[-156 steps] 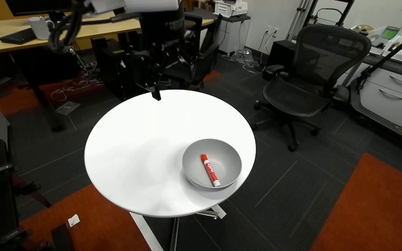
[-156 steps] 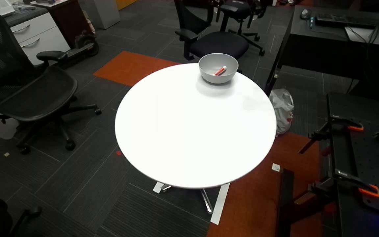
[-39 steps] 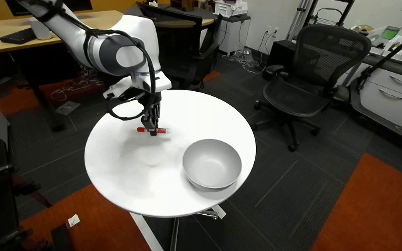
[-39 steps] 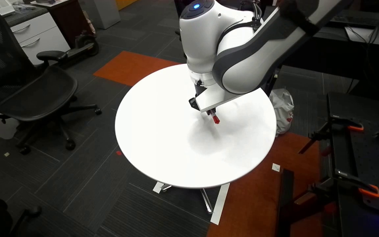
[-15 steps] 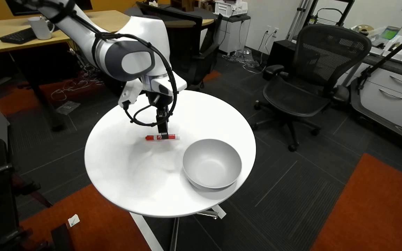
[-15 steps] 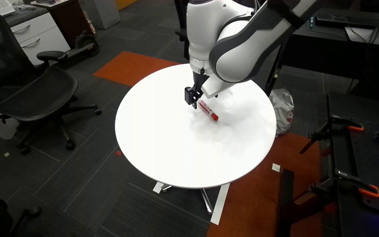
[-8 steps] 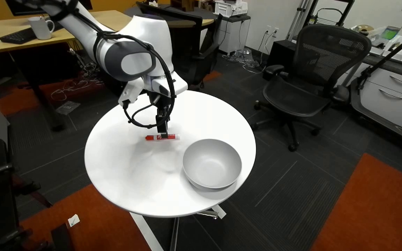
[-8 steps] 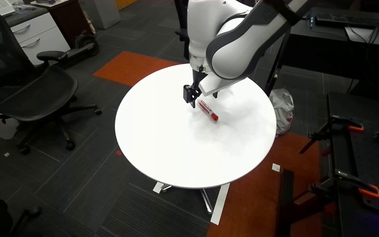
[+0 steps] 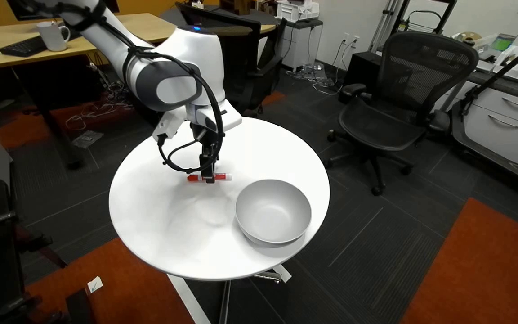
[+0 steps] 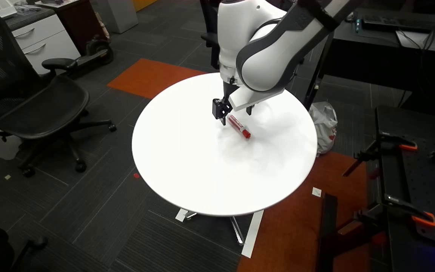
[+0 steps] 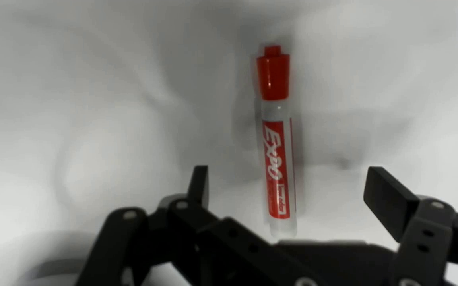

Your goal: Remove the red marker from the grey bowl, place the marker back in the bowl then take it out of the bowl

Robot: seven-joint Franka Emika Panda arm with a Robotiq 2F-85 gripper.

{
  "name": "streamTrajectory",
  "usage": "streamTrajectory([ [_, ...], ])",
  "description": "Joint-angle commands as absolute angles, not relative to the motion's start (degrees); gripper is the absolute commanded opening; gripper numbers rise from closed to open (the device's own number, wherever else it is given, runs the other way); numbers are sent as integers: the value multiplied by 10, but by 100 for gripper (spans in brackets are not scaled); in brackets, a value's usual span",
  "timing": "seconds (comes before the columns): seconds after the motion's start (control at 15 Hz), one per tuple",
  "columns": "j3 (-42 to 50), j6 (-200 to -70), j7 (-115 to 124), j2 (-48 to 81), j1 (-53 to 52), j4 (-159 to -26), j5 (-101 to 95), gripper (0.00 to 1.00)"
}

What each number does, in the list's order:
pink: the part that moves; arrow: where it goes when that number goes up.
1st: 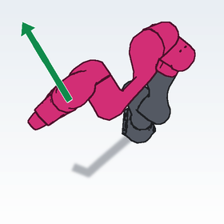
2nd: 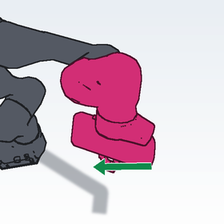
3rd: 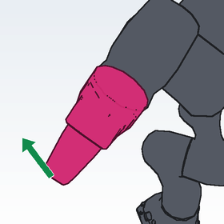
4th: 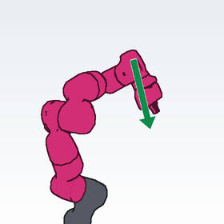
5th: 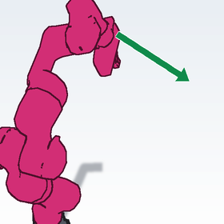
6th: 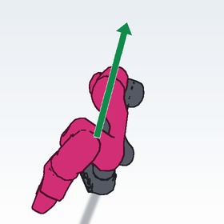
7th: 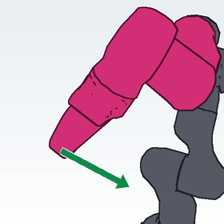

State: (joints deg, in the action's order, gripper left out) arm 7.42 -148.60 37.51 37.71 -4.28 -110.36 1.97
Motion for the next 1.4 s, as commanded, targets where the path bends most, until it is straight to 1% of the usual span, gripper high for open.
streamTrajectory([
  [0.0, 74, -1484, 359, 386, -41, -1095, 36, 100],
  [0.27, 76, -1482, 359, 394, -42, -1091, 34, 100],
  [0.33, 76, -1482, 359, 395, -43, -1090, 34, 91],
  [0.4, 76, -1483, 358, 396, -43, -1090, 33, 72],
  [0.53, 76, -1482, 359, 397, -43, -1088, 33, 59],
  [0.6, 76, -1481, 358, 397, -43, -1087, 33, 49],
  [0.93, 76, -1479, 359, 402, -42, -1079, 34, 12],
  [1.0, 77, -1480, 360, 401, -43, -1080, 34, 3],
  [1.07, 78, -1480, 362, 399, -44, -1080, 33, 0],
  [1.2, 99, -1470, 394, 391, -64, -1082, 22, 5],
  [1.33, 115, -1466, 423, 375, -81, -1088, 16, 5],
])
